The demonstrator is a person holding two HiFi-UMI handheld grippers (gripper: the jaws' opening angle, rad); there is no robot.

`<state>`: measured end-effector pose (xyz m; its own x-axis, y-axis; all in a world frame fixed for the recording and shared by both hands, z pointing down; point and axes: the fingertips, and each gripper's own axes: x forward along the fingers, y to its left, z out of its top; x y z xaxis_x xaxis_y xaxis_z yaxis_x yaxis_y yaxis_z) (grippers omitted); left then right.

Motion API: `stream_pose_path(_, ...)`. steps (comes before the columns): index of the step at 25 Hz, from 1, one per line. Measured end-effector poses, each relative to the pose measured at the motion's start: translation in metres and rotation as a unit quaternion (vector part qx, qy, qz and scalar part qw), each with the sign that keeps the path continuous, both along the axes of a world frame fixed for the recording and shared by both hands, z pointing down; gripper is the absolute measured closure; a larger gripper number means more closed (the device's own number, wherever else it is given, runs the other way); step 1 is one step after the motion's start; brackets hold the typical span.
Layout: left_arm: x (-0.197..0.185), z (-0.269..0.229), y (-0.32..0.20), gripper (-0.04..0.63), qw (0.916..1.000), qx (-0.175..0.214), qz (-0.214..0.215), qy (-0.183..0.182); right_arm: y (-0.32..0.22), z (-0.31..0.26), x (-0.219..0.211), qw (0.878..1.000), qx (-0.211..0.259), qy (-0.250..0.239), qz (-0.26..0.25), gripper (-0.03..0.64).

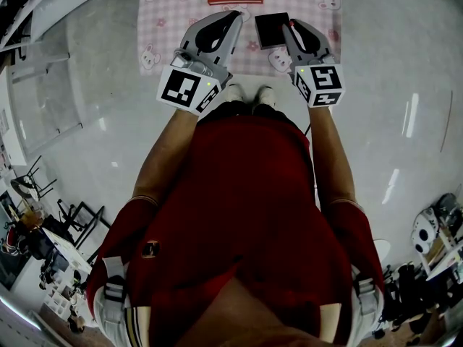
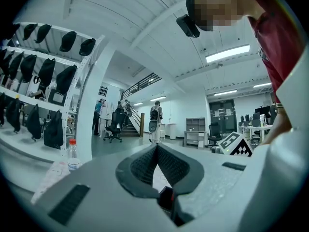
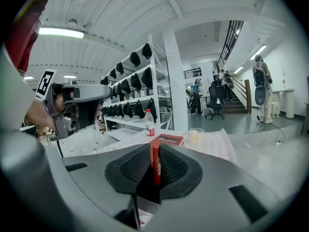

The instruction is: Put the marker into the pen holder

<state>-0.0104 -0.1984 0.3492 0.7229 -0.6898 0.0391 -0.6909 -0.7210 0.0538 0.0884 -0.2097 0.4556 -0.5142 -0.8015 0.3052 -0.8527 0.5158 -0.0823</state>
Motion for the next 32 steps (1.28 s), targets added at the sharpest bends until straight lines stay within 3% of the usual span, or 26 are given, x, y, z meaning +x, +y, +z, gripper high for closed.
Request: stream_pose_path(32,-0.003,0.015,-0.012,0.589,0.9997,-0.018,-0.012,-0.013,-0.009,0.050,-0.004,0.999,-0.048,0.010,-0.012,0.557)
